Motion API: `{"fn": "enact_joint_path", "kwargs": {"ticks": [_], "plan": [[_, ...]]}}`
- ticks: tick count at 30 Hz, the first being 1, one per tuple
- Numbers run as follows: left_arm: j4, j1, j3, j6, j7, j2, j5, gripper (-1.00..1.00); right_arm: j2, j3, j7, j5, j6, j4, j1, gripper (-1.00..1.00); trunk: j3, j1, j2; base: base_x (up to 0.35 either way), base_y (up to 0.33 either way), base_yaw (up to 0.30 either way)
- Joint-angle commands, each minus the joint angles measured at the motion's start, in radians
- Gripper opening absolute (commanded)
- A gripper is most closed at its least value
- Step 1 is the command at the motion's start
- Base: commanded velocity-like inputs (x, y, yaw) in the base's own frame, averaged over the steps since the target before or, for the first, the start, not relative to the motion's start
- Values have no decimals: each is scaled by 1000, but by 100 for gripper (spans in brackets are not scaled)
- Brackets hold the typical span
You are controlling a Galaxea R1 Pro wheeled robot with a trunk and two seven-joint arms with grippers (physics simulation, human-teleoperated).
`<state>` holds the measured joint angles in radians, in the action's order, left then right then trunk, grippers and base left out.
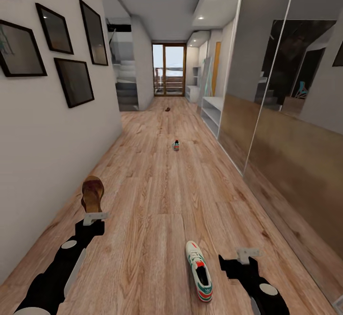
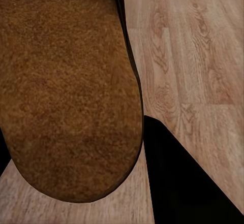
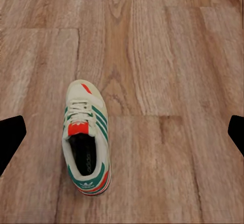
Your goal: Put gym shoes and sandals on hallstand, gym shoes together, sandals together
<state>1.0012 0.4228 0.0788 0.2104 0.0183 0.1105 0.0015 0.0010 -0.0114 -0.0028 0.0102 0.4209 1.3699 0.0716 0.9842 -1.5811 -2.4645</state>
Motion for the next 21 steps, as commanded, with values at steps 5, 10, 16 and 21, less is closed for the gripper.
{"fn": "enact_joint_path", "kwargs": {"ticks": [5,10,16,21], "plan": [[1,1,1,6,3,0,-3,-100,-1,3,0,-6,-13,-262,173,100,1,0,0,0,0,0],[0,0,1,-7,3,0,-2,-100,-1,1,0,-7,-239,-390,198,100,1,0,0,0,0,0],[-28,1,1,-40,3,0,-2,-100,-1,-3,5,2,-326,-404,201,100,1,0,0,0,0,0],[-36,0,1,-58,3,0,-2,-100,-1,-4,6,3,-335,-405,201,100,4,-4,-7,0,0,0]]}}
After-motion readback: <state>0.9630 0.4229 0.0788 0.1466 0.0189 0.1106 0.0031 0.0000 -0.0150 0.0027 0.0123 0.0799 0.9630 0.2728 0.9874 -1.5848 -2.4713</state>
